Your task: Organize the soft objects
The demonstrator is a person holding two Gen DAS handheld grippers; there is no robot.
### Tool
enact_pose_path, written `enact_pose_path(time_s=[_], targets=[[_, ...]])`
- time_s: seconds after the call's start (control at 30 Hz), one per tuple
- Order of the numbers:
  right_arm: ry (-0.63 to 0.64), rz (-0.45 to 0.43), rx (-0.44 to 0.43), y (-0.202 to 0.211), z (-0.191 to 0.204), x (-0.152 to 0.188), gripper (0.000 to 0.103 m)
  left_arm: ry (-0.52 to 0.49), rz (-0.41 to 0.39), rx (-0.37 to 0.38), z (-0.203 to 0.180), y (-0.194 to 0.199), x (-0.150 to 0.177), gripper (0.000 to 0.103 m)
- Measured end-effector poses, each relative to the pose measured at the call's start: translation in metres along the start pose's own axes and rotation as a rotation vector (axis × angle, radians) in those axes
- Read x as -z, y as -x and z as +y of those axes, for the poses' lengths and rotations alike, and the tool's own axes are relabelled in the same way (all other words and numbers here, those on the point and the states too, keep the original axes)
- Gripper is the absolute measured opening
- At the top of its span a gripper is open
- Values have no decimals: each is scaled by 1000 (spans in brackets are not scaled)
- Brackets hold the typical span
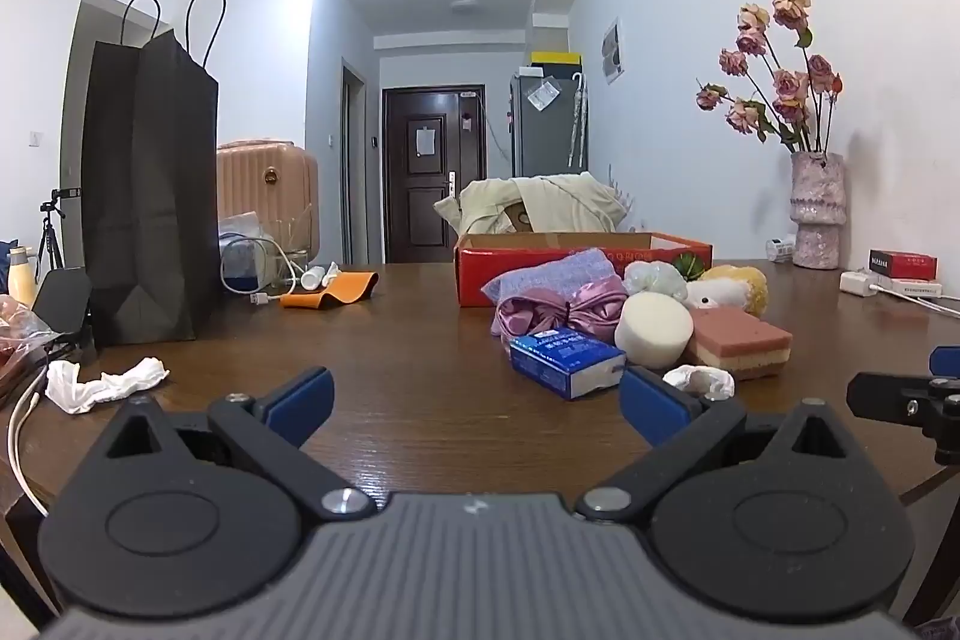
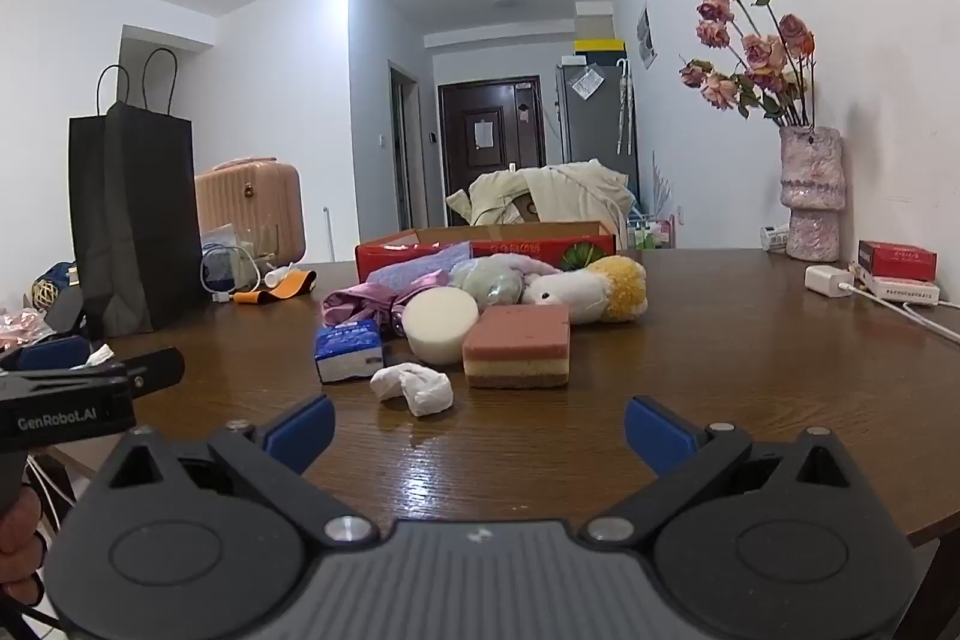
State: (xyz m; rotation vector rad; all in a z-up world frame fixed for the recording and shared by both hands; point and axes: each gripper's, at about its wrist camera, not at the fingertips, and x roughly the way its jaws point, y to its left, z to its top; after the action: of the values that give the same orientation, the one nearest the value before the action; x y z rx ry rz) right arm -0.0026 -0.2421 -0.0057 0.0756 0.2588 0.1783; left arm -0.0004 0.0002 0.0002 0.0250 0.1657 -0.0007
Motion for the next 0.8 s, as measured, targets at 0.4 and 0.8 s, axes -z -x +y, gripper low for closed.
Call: enact_pose_path(time_s=[0.4, 0.8], targets=[[-3, 21, 2, -3, -1, -1, 103, -8, -5, 4, 0, 2, -3, 103], [-7, 17, 4, -5, -1, 0, 103, -15, -14, 9, -3, 3, -2, 103]])
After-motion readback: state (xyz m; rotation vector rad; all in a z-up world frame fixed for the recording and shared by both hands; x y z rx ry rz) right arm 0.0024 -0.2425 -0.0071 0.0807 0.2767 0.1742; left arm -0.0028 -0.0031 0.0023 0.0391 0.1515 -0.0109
